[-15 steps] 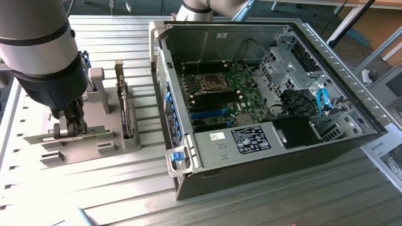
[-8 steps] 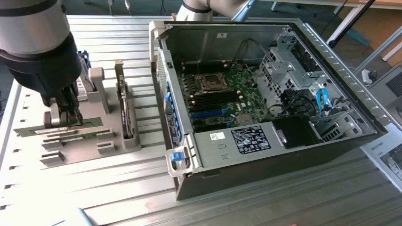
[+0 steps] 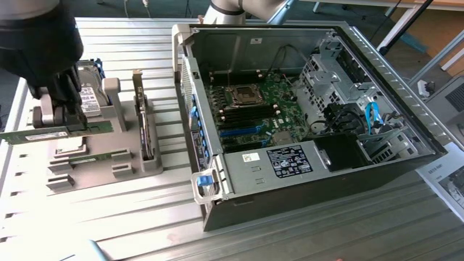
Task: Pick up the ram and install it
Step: 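Pick up the ram and move it above insertion slot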
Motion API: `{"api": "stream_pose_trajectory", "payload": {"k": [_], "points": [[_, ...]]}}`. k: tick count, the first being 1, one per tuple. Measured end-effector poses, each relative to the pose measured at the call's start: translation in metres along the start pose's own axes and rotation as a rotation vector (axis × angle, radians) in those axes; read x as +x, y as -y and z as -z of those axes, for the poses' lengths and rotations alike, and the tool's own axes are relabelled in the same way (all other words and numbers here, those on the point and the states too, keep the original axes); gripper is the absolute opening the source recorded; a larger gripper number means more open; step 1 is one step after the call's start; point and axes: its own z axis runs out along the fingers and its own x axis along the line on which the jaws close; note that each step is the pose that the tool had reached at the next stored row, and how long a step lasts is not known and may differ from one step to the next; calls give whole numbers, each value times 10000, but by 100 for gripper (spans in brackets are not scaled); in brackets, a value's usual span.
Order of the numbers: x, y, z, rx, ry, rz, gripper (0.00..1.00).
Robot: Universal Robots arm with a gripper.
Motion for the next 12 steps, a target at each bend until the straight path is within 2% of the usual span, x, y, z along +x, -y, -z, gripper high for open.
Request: {"api": "stream_pose_trajectory", "payload": {"k": [4, 6, 12], "points": [[2, -7, 222, 1, 0, 0, 12], [2, -9, 297, 2, 0, 0, 12], [3, 6, 313, 0, -2, 1, 12]]}}
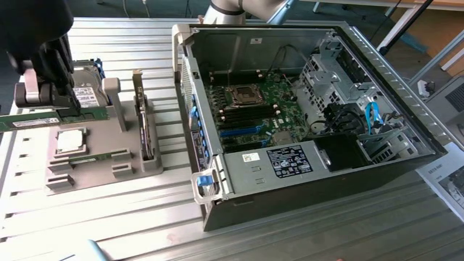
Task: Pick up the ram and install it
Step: 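Pick up the ram and move it above insertion slot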
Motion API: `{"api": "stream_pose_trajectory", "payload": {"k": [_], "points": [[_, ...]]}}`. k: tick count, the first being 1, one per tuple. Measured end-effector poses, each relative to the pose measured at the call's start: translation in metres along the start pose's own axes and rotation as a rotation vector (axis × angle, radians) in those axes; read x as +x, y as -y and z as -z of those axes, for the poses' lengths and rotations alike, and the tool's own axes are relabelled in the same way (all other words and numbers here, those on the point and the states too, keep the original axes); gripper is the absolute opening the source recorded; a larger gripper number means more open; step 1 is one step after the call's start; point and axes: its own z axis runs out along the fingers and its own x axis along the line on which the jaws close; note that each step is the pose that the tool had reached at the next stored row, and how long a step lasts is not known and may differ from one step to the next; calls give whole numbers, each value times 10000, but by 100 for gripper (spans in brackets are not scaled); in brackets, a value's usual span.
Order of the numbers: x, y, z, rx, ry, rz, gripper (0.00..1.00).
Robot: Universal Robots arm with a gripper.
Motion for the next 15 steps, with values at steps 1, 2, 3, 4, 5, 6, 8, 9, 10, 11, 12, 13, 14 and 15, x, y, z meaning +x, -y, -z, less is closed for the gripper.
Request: {"api": "stream_pose_trajectory", "payload": {"k": [1, 2, 3, 4, 5, 6, 8, 9, 10, 11, 12, 13, 14, 15], "points": [[2, 10, -1, 2, 2, -1, 12], [4, 23, -1, 3, 3, -1, 12], [5, 34, -1, 2, 2, 0, 12], [8, 54, 0, 2, 2, -1, 12], [10, 70, 0, 2, 3, 0, 12], [11, 85, 0, 2, 3, -1, 12], [12, 108, 1, 0, 3, -1, 12], [12, 108, 1, 0, 3, -2, 12], [12, 108, 1, -1, 3, -2, 12], [11, 109, 2, -1, 2, -1, 12], [12, 109, 2, -2, 2, -1, 12], [12, 109, 4, -1, 3, -1, 12], [12, 109, 12, -2, 2, -1, 12], [12, 109, 18, -1, 2, -1, 12]]}}
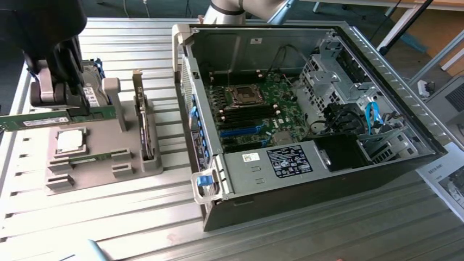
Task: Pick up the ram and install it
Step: 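Pick up the ram and move it above insertion slot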
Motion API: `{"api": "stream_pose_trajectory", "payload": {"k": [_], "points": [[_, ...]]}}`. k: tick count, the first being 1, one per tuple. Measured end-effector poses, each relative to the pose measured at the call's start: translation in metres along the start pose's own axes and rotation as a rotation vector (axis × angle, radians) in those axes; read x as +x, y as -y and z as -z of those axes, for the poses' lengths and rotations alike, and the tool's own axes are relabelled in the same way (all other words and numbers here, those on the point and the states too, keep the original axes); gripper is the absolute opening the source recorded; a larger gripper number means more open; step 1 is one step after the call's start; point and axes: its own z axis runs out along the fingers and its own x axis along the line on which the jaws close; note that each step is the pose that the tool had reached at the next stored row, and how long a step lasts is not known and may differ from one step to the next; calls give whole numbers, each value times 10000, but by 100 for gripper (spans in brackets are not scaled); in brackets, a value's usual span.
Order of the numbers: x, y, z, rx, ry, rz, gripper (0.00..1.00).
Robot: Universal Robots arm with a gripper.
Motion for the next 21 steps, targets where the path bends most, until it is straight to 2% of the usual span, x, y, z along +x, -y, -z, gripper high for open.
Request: {"api": "stream_pose_trajectory", "payload": {"k": [5, 21], "points": [[2, 10, 7, -2, -2, 2, 12], [29, 250, 12, -44, 1, 1, 12]]}}
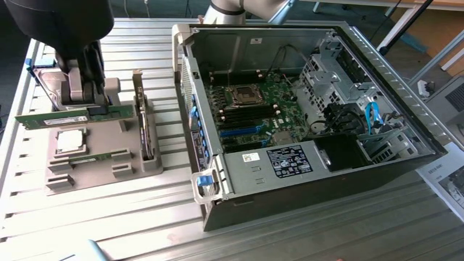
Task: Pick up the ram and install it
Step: 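Pick up the ram and move it above insertion slot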
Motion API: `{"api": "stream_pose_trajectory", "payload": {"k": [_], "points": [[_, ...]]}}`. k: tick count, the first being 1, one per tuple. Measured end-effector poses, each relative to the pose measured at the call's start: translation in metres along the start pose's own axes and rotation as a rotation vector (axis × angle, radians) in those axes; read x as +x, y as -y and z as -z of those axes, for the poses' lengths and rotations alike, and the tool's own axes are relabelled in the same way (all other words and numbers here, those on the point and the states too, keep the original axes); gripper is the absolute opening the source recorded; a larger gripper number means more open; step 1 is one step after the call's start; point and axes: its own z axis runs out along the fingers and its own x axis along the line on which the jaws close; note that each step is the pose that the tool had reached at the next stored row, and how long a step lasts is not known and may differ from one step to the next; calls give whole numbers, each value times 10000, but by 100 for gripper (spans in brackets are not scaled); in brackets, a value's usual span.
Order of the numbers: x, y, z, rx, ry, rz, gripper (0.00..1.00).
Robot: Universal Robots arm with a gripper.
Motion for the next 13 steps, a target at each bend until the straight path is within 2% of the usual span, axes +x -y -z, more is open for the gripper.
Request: {"api": "stream_pose_trajectory", "payload": {"k": [13], "points": [[45, 240, 8, -58, 3, 0, 12]]}}
